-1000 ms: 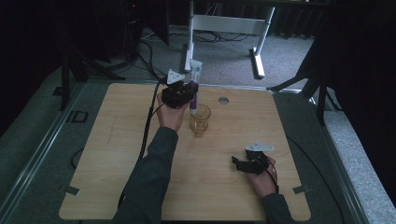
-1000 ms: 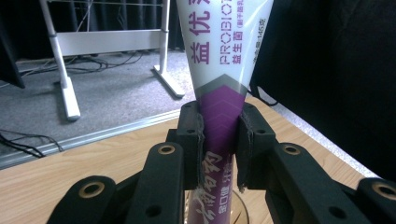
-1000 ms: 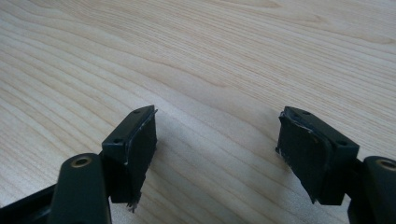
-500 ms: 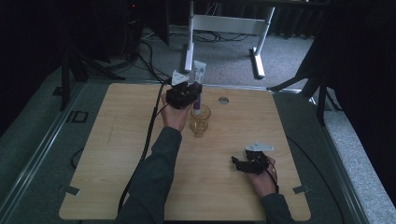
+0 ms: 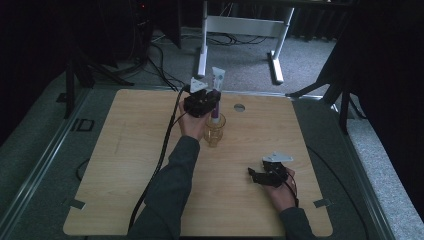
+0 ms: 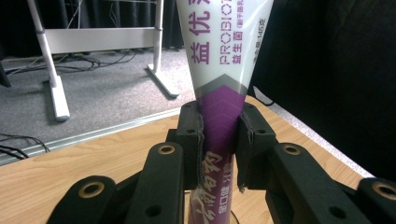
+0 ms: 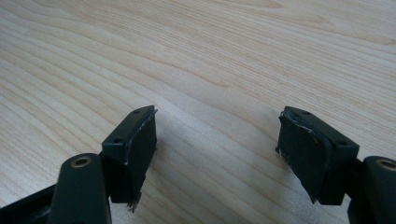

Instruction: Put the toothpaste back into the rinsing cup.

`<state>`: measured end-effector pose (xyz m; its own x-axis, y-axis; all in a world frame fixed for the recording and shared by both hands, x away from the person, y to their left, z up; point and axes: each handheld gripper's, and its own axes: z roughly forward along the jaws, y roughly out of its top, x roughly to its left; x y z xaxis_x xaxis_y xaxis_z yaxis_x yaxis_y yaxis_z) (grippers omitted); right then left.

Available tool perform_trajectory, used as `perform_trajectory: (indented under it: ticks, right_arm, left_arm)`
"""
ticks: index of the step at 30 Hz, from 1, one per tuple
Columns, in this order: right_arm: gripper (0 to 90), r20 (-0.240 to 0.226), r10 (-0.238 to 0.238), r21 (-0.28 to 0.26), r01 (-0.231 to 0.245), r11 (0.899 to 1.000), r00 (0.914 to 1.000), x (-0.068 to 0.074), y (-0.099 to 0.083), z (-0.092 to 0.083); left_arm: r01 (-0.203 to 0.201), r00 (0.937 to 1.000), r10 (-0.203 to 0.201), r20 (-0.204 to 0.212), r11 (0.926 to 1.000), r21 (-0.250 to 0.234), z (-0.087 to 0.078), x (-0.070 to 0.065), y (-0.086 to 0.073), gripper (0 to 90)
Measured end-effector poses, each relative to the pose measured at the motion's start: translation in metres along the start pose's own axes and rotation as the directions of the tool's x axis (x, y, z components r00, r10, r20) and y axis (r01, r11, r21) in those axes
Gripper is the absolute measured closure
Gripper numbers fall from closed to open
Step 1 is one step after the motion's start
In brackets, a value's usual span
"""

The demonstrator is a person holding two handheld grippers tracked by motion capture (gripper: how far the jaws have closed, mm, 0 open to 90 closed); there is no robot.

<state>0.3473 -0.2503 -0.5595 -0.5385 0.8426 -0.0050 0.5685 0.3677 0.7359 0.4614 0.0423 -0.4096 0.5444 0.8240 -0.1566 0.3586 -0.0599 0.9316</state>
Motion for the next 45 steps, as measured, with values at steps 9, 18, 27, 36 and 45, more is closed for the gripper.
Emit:
perform_trajectory:
  ticks: [9,18,27,36,45]
  right_arm:
    - [27.9,-0.001,0.0,0.0,0.0,1.0,1.0,0.0,0.0,0.0]
    - [27.9,-0.002,0.0,0.0,0.0,1.0,1.0,0.0,0.0,0.0]
    - [27.9,-0.002,0.001,0.001,-0.001,1.0,1.0,0.0,0.0,0.0]
    - [27.9,-0.002,0.001,0.001,-0.001,1.0,1.0,0.0,0.0,0.0]
    - [27.9,-0.002,0.001,0.001,-0.001,1.0,1.0,0.0,0.0,0.0]
  left_arm:
    - [-0.026,0.9996,0.026,-0.011,0.9986,0.045,0.012,-0.004,-0.008,73.6]
    - [-0.038,0.9989,0.041,-0.023,0.9946,0.097,0.02,-0.004,-0.018,73.5]
    - [-0.062,0.9972,0.067,-0.033,0.9871,0.148,0.024,-0.005,-0.025,73.4]
    - [-0.062,0.9968,0.071,-0.037,0.9767,0.206,0.029,-0.001,-0.034,73.2]
    - [-0.053,0.9973,0.063,-0.036,0.97,0.237,0.031,0.002,-0.041,73.1]
